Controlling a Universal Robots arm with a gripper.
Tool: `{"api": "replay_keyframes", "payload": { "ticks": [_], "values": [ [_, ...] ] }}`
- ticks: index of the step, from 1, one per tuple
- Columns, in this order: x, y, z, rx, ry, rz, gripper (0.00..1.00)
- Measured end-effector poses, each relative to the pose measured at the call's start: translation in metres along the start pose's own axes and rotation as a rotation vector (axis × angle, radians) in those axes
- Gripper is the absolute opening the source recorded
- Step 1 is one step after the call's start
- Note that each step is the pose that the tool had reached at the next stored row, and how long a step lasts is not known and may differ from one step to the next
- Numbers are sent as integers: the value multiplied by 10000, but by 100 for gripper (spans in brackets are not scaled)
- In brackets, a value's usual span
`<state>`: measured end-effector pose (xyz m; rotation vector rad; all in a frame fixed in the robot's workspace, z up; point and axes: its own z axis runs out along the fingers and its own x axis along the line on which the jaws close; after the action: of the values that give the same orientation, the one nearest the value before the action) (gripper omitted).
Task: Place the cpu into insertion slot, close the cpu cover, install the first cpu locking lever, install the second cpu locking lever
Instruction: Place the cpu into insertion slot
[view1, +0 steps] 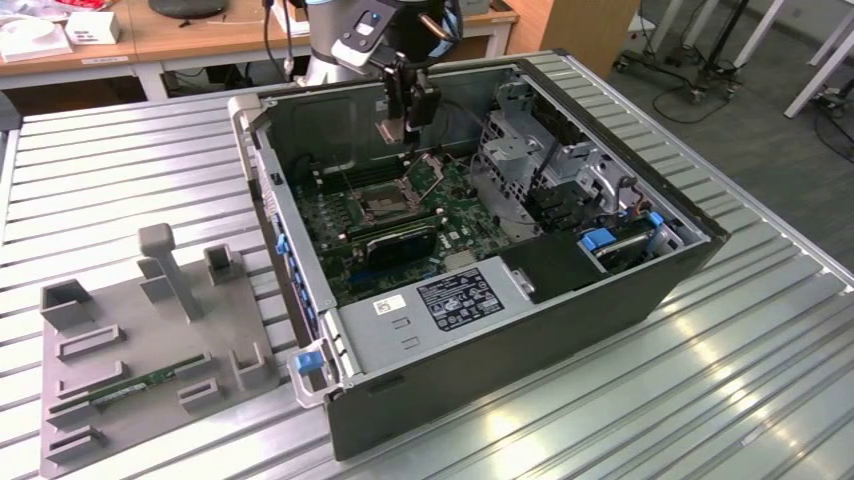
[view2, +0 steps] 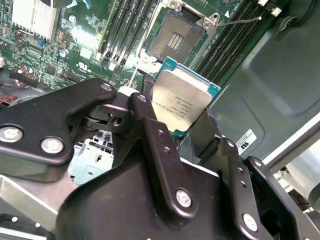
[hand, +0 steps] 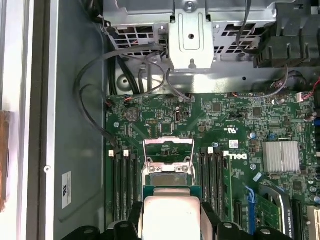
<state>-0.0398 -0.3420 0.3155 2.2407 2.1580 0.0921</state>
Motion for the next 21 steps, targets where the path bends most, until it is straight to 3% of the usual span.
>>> {"api": "replay_keyframes", "payload": {
  "ticks": [21],
  "values": [
    [-2,-5,79,6,5,-52,54]
  ]
}}
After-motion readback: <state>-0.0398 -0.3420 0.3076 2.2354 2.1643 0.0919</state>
